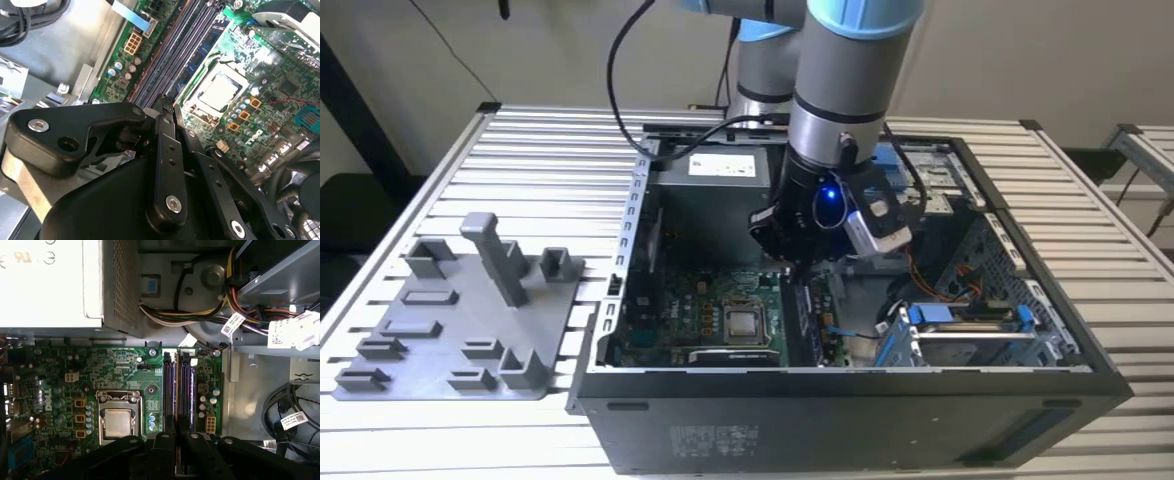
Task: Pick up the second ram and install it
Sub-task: 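Insert the second ram into the second slot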
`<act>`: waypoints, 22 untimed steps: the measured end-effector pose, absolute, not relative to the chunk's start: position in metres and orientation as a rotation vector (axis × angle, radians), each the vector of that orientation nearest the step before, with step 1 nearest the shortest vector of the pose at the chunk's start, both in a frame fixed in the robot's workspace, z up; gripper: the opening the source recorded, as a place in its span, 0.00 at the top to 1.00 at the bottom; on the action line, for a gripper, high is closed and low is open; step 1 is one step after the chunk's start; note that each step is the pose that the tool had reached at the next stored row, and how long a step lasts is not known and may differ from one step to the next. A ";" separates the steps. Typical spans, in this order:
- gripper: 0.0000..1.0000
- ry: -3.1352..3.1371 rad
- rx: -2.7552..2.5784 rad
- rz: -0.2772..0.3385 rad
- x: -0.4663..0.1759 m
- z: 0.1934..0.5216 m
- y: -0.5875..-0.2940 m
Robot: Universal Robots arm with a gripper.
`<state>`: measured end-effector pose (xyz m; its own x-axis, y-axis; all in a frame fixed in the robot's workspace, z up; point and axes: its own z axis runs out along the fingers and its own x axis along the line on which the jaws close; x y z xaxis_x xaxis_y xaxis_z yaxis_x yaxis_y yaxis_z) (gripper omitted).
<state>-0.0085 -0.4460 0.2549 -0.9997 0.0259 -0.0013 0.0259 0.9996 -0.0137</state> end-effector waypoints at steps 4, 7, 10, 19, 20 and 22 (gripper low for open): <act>0.86 3.140 0.041 -0.022 -0.010 0.248 -0.446; 0.86 3.140 0.043 -0.021 -0.011 0.245 -0.447; 0.86 3.140 0.048 -0.022 -0.012 0.240 -0.448; 0.86 3.140 0.070 -0.021 -0.013 0.232 -0.456; 0.86 3.140 0.075 -0.021 -0.013 0.232 -0.457; 0.86 3.140 0.079 -0.021 -0.013 0.231 -0.458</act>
